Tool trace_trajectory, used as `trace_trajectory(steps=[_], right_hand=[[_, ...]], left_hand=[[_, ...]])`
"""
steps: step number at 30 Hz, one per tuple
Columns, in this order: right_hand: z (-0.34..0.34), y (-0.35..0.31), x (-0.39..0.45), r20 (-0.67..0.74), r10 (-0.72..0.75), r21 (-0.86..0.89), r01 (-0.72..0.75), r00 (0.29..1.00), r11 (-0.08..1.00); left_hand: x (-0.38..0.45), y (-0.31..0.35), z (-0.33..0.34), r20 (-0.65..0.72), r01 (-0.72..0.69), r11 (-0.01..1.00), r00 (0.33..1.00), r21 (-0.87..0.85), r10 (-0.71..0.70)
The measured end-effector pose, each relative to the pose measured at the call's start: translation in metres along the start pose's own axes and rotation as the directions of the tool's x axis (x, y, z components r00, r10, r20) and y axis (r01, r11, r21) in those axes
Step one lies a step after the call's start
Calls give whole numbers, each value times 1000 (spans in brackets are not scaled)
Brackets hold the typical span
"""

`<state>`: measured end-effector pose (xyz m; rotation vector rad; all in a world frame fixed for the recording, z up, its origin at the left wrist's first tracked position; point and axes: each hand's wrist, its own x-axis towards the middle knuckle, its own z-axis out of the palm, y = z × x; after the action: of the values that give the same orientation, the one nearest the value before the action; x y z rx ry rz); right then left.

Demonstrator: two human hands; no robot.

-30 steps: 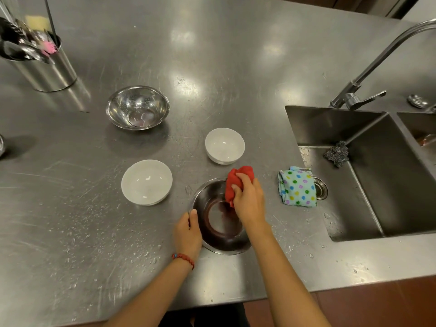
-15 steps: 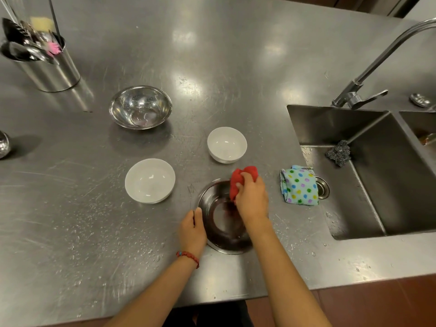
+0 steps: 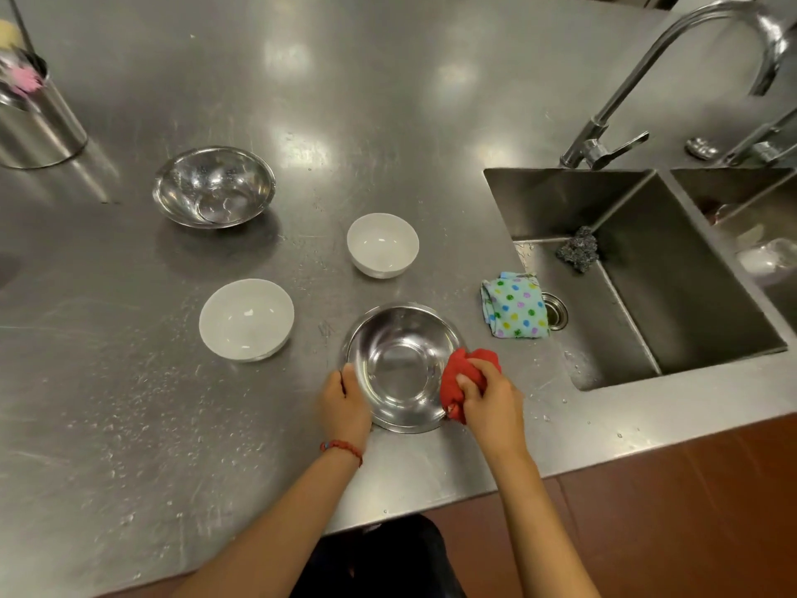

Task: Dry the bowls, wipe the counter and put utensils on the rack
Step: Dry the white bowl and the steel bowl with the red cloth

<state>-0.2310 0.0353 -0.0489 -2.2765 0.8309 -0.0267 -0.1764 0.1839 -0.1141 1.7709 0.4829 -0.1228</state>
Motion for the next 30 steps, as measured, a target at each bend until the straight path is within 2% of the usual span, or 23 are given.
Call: trace_trajectory(steps=[5,9,11,14,18,20,22,25,27,30], right_hand=[[23,-9,-37,7,-24,29,24,1000,999],[50,-29,-54,27,-63,7,63,998,998],[59,-38,-55,47,-78,24,77,996,997],[62,-43,-53,32,-88,146,82,996,986],[57,-40,-57,-61,-66,365,84,996,927],[55,-41,-55,-71,-46,443,73,996,894],[54,-46,-50,-45,-51,496,67,998,866],[57,-57,-40,14,-76,531,57,997,845],[63,-70,-36,68,-91,576,35,994,817],[74,-97,-28,127,-159,611,49,979,790]], left_hand=[[-6,2,0,25,9,1000,1000,-17,-8],[-3,0,-4,50,11,997,999,70,-14],[-2,0,-7,88,16,999,996,34,-19],[0,0,-14,159,45,999,986,-26,-40],[2,-4,-27,262,133,991,957,-16,-124],[3,-3,-37,279,128,992,952,16,-127],[4,2,-51,265,32,998,963,53,-45],[3,14,-75,191,-213,964,965,157,182],[6,25,-94,122,-351,904,936,244,330],[19,40,-119,79,-468,815,879,341,471]])
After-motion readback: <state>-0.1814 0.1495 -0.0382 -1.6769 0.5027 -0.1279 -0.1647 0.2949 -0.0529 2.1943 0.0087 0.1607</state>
